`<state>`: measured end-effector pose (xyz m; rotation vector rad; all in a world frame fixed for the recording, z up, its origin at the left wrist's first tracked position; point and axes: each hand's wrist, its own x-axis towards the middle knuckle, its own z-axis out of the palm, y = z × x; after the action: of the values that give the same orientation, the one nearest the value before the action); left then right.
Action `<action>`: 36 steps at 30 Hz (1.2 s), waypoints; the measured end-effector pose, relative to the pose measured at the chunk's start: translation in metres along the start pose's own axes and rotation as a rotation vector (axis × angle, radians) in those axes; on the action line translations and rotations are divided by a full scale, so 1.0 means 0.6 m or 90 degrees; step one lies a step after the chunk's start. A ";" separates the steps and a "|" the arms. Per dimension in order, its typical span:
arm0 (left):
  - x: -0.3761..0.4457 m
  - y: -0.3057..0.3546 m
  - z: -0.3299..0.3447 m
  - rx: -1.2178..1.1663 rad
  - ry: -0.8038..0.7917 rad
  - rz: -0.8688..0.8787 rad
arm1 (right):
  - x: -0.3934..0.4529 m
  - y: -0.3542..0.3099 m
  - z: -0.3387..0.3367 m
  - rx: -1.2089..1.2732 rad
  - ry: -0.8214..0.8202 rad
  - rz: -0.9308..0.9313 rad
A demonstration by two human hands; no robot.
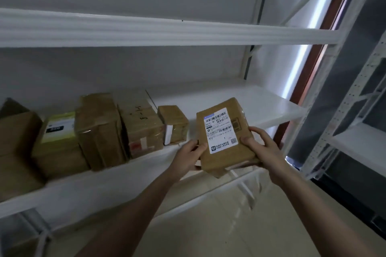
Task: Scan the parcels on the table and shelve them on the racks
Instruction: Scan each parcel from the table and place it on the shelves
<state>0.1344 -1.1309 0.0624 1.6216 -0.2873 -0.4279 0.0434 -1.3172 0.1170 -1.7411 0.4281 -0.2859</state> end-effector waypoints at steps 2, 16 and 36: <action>0.024 0.007 -0.001 0.047 0.041 0.007 | 0.066 -0.018 -0.002 -0.061 -0.017 -0.034; 0.114 -0.014 0.013 0.441 0.276 0.077 | 0.277 -0.118 0.126 -0.552 -0.171 -0.188; -0.057 -0.071 -0.032 0.474 0.440 -0.095 | 0.199 -0.086 0.187 -0.553 -0.047 -0.548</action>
<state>0.1093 -1.0949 0.0245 2.4125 0.2368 0.1822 0.2043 -1.2611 0.1388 -2.7234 -0.3566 -0.7120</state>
